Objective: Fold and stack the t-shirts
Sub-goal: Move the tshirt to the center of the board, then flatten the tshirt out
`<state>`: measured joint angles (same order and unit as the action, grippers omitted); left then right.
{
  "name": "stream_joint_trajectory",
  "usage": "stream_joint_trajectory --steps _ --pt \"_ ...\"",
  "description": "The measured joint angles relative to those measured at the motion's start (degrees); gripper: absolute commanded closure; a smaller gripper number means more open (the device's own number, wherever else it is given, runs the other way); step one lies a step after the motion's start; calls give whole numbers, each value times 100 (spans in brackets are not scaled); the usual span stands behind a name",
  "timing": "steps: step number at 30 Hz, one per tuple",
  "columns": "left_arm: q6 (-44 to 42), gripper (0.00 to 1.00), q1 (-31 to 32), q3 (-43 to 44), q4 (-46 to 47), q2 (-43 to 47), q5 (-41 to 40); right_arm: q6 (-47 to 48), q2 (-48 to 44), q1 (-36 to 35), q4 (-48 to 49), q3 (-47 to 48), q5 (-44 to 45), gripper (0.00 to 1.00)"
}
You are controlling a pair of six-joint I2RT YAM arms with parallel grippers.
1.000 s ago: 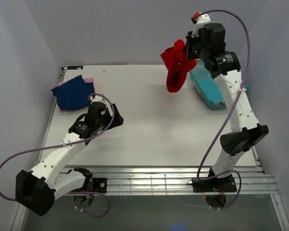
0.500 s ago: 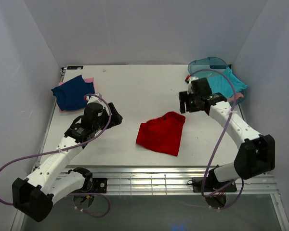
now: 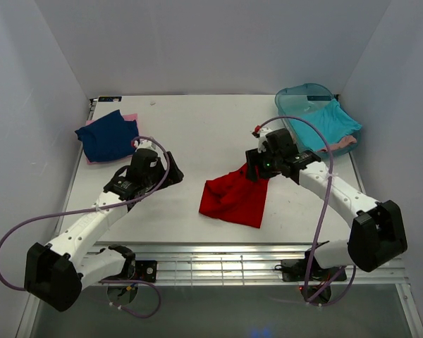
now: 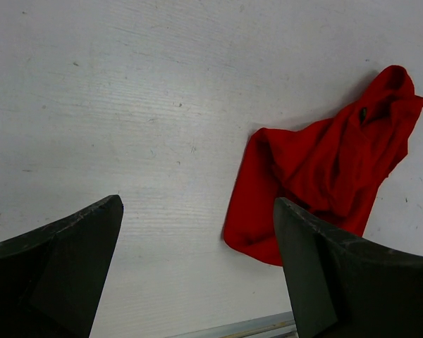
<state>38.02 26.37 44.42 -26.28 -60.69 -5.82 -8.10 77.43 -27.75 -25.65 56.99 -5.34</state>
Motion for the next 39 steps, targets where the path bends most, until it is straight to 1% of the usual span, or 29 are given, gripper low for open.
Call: stream_joint_trajectory --steps 4,7,13,22,25,27,28,29,30,33,35,38,39 --pt "42 2 0 -7 74 -293 74 -94 501 -590 258 251 -289 41" --pt "90 2 0 -70 118 -308 98 -157 898 -925 363 382 -402 46" --pt "153 2 0 -334 131 -111 94 -247 1270 -1486 398 448 -479 49" --pt "254 2 0 -452 120 -44 94 -267 1327 -1738 415 601 -446 51" --pt "254 2 0 -455 120 -44 94 -264 1405 -1744 446 601 -426 54" --pt "254 2 0 -463 116 -39 92 -260 1510 -1755 481 601 -409 64" --pt "254 2 0 -466 105 -35 92 -245 1591 -1764 496 601 -398 70" --pt "254 2 0 -470 101 -20 87 -243 1652 -1764 501 601 -387 86" --pt "256 2 0 -474 92 11 76 -214 1749 -1764 514 601 -378 92" --pt "254 2 0 -476 66 118 39 -186 1961 -1766 507 638 -339 92" --pt "254 2 0 -474 37 208 -35 -166 2070 -1766 337 852 -280 92" --pt "247 3 0 -442 -50 315 -181 -131 2083 -1766 -79 1611 -142 92" --pt "232 3 0 -402 -70 367 -275 -122 2083 -1766 -315 2090 -52 92"
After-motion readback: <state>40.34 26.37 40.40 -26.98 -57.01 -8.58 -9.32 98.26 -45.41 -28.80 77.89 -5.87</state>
